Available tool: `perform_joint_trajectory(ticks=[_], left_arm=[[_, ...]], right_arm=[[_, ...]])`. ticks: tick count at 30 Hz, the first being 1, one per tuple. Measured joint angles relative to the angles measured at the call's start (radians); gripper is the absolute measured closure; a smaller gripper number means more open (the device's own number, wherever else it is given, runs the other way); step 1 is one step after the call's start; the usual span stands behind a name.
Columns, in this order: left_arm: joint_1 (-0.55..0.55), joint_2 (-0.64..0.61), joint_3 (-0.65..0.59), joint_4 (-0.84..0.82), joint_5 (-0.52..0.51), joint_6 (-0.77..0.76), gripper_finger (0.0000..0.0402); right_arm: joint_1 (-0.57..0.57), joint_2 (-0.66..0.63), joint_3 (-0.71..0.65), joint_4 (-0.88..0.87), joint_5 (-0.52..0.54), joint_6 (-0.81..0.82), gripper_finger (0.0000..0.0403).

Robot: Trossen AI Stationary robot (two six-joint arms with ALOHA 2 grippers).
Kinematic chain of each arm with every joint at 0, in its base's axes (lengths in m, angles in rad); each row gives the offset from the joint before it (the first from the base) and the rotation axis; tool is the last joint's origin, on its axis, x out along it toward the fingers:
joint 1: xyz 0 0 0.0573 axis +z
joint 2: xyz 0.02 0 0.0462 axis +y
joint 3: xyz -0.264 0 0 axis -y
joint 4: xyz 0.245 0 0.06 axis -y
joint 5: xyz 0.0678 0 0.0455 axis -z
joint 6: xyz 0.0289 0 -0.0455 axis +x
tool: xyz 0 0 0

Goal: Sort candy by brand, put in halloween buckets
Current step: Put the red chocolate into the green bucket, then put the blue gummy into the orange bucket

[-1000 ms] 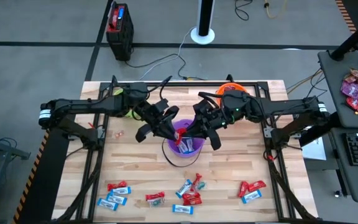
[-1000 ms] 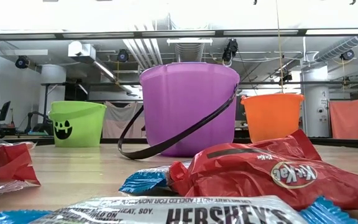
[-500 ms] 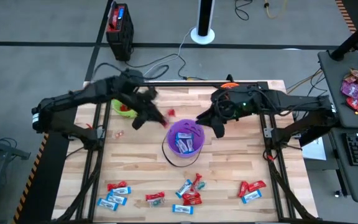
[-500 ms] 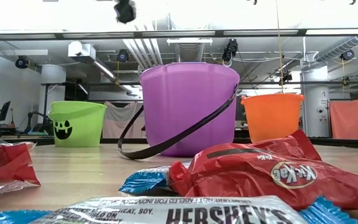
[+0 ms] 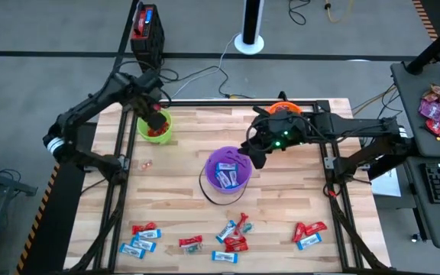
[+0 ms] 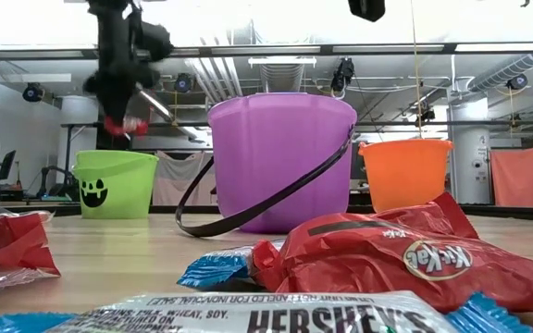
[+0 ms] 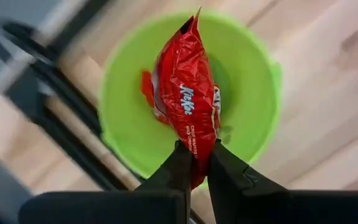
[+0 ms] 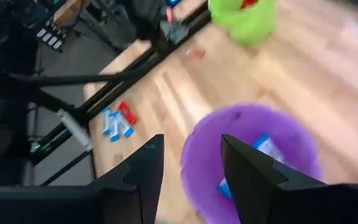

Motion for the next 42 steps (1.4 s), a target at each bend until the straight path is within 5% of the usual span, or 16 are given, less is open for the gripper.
perform_joint_trajectory(ticks=[7, 17, 19, 24, 28, 35, 42], left_arm=[[0.065, 0.092, -0.098, 0.046, -0.088, 0.02, 0.034], [0.06, 0.094, -0.053, 0.076, -0.056, 0.062, 0.0263], [0.056, 0.067, -0.031, 0.076, -0.027, 0.05, 0.0257], [0.022, -0.038, 0.028, 0.094, 0.184, 0.031, 0.0254], [-0.054, -0.154, 0.082, 0.124, 0.291, -0.048, 0.0253], [-0.31, -0.38, 0.096, 0.284, 0.281, -0.288, 0.0253], [-0.605, -0.496, 0.092, 0.32, 0.12, -0.493, 0.0253]], right_arm=[[0.092, 0.012, 0.0, -0.147, -0.075, 0.203, 0.025], [0.437, 0.196, -0.014, -0.274, -0.078, 0.656, 0.0245], [0.485, 0.274, -0.015, -0.261, -0.07, 0.6, 0.0244], [0.585, 0.465, -0.016, -0.24, -0.041, 0.074, 0.0243], [0.593, 0.583, -0.016, -0.265, -0.013, -0.001, 0.0243], [0.582, 0.682, -0.016, -0.163, 0.05, -0.065, 0.0252], [0.549, 0.694, -0.014, -0.123, 0.099, -0.093, 0.0261]])
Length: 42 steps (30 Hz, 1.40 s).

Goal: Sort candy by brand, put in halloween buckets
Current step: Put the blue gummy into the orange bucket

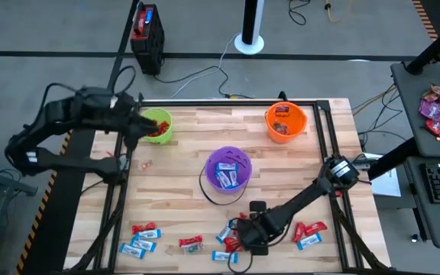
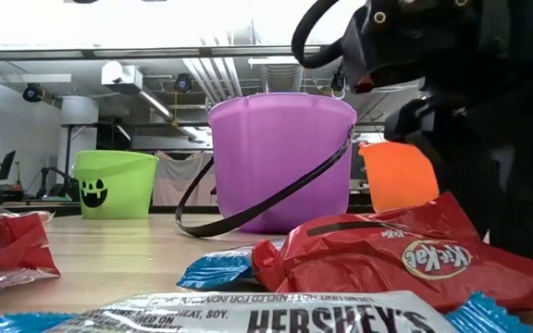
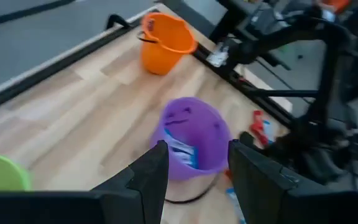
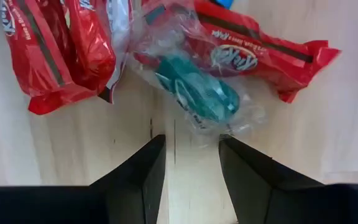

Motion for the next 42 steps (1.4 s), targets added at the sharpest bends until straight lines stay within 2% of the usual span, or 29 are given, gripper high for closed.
perform_joint_trajectory(ticks=[7, 12, 18, 24, 31, 37, 42], left_arm=[[-0.262, 0.013, -0.02, 0.001, -0.162, -0.109, 0.0253], [-0.355, 0.05, -0.016, -0.001, -0.269, -0.112, 0.0253], [-0.362, 0.07, -0.009, 0.002, -0.283, -0.077, 0.0253], [-0.361, 0.071, -0.006, 0.002, -0.291, -0.06, 0.0253], [-0.361, 0.069, -0.006, 0.002, -0.291, -0.054, 0.0253], [-0.362, 0.074, -0.006, 0.002, -0.291, -0.053, 0.0253], [-0.362, 0.075, -0.006, 0.003, -0.291, -0.052, 0.0253]], right_arm=[[-0.043, -0.004, -0.001, 0.006, 0.04, -0.009, 0.0264], [-0.046, -0.017, -0.001, 0.004, 0.03, -0.018, 0.0266], [-0.052, -0.042, -0.001, 0.023, 0.037, -0.026, 0.0264], [-0.043, -0.043, -0.001, 0.038, 0.026, -0.312, 0.0262], [-0.07, -0.033, -0.001, 0.065, -0.026, -0.457, 0.0264], [-0.1, 0.007, 0.0, 0.09, -0.094, -0.507, 0.0269], [-0.103, 0.026, 0.002, 0.098, -0.116, -0.519, 0.03]])
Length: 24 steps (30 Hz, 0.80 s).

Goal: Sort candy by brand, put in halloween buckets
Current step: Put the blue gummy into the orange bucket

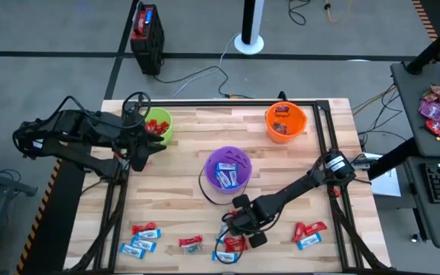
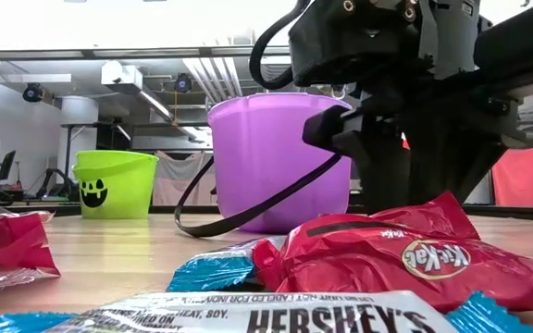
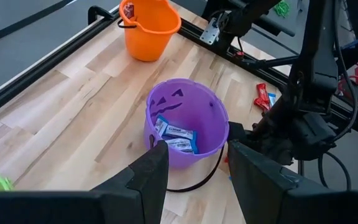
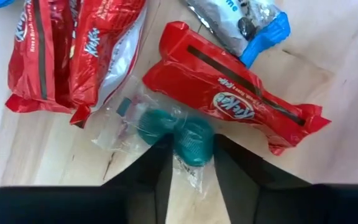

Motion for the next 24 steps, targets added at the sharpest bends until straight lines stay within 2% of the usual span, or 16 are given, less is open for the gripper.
perform_joint_trajectory(ticks=[5, 7, 13, 18, 21, 24], left_arm=[[0.0, -0.001, 0.0, 0.0, -0.002, 0.01, 0.0253], [0.0, -0.001, 0.0, 0.0, -0.003, 0.022, 0.0253], [0.0, 0.0, 0.0, 0.001, -0.002, 0.036, 0.0253], [0.0, 0.0, -0.001, 0.001, -0.002, 0.053, 0.0253], [0.0, 0.0, -0.001, 0.001, -0.002, 0.061, 0.0253], [0.0, 0.0, -0.001, 0.001, 0.01, 0.08, 0.0253]], right_arm=[[0.0, -0.004, -0.001, -0.001, -0.015, 0.033, 0.0371], [0.001, -0.008, -0.002, -0.001, -0.022, 0.061, 0.0386], [0.001, -0.036, -0.006, -0.013, -0.034, 0.164, 0.039], [0.002, -0.123, -0.009, -0.093, -0.034, 0.285, 0.0391], [0.002, -0.217, -0.008, -0.182, 0.004, 0.423, 0.0391], [-0.009, -0.317, 0.009, -0.342, 0.072, 0.624, 0.0391]])
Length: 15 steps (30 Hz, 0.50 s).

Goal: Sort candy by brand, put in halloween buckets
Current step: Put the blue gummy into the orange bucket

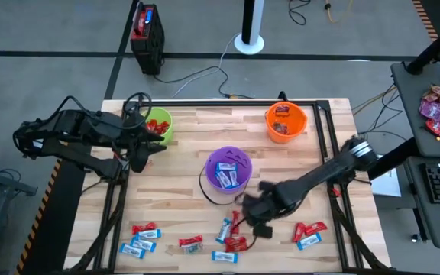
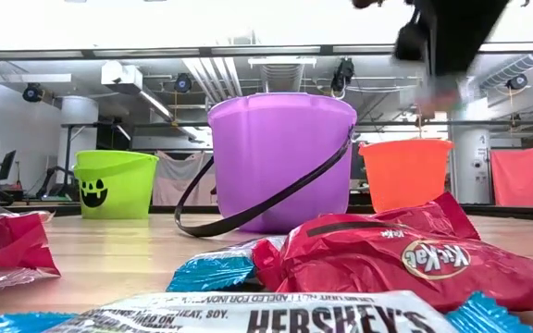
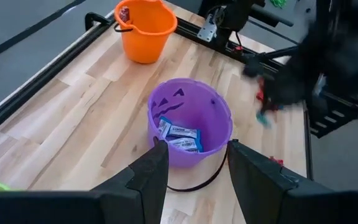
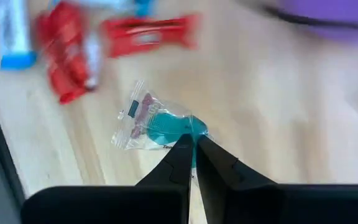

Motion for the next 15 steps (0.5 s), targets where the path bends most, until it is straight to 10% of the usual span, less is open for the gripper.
perform_joint_trajectory(ticks=[6, 15], left_arm=[[-0.001, 0.016, 0.0, 0.003, 0.052, 0.054, 0.0253], [-0.015, 0.075, 0.0, 0.033, 0.125, -0.012, 0.0253]], right_arm=[[-0.143, -0.152, 0.04, -0.28, 0.148, 0.298, 0.0391], [-0.585, -0.262, 0.04, -0.421, 0.264, 0.154, 0.0391]])
